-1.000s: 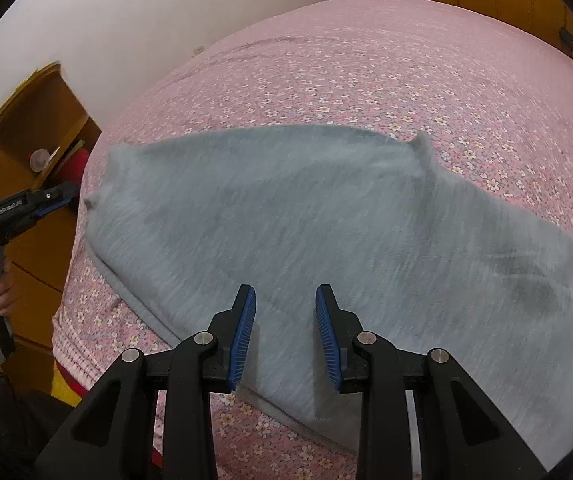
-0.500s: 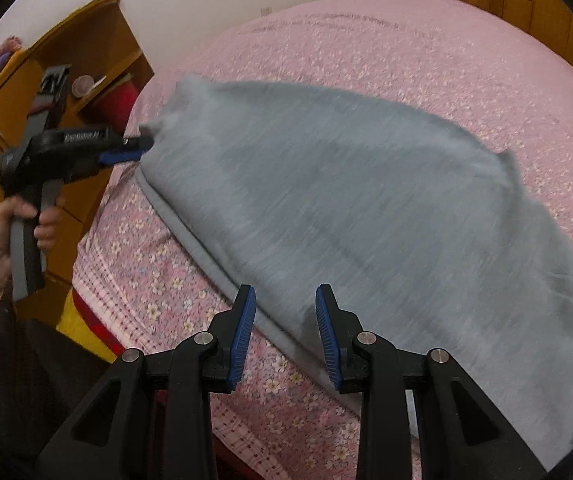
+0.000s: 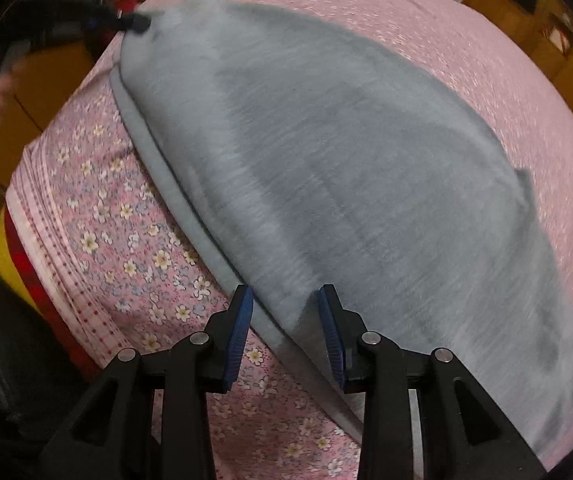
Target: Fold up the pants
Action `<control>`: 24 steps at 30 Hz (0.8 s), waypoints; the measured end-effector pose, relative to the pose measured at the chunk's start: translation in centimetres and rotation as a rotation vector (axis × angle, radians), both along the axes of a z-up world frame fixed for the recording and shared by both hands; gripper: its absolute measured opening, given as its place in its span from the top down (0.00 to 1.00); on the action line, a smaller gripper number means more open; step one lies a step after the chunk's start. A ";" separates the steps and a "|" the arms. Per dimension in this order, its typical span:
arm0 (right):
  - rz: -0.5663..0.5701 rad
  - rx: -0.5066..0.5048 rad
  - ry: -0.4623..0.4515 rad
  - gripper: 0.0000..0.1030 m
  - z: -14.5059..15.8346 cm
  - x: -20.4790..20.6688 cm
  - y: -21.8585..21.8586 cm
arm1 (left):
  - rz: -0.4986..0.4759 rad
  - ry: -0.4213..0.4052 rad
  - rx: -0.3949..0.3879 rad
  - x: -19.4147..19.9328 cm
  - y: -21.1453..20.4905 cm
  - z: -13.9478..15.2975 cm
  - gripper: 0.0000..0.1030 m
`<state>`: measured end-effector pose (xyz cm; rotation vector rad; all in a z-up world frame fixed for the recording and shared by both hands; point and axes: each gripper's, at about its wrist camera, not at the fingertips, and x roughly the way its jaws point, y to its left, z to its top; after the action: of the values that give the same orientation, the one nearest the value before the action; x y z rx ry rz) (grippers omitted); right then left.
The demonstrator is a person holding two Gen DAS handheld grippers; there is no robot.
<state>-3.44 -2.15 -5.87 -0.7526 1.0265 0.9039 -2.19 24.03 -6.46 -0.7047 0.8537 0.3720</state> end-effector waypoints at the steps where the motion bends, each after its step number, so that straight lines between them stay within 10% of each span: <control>1: -0.003 -0.004 -0.026 0.79 0.0 0.0 -0.1 | -0.002 -0.012 0.004 -0.1 -0.1 0.5 0.94; 3: -0.017 0.013 -0.044 0.96 0.5 0.0 -0.3 | -0.008 -0.029 0.017 -0.1 -0.3 1.4 0.95; 11: -0.128 0.337 0.220 0.96 4.7 4.0 -5.1 | -0.024 -0.081 0.034 -0.3 -1.1 6.0 0.95; 17: -0.077 0.238 0.283 0.89 2.1 2.5 -3.9 | -0.013 -0.011 0.064 -1.1 -0.9 7.6 0.95; 24: -0.129 0.215 0.241 0.84 1.5 2.1 -3.1 | 0.066 0.192 0.039 -2.0 0.8 2.5 0.89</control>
<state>-1.34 -5.25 -4.34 -0.3990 1.1538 0.9903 -4.24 24.87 -3.93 -0.6698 1.0033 0.5202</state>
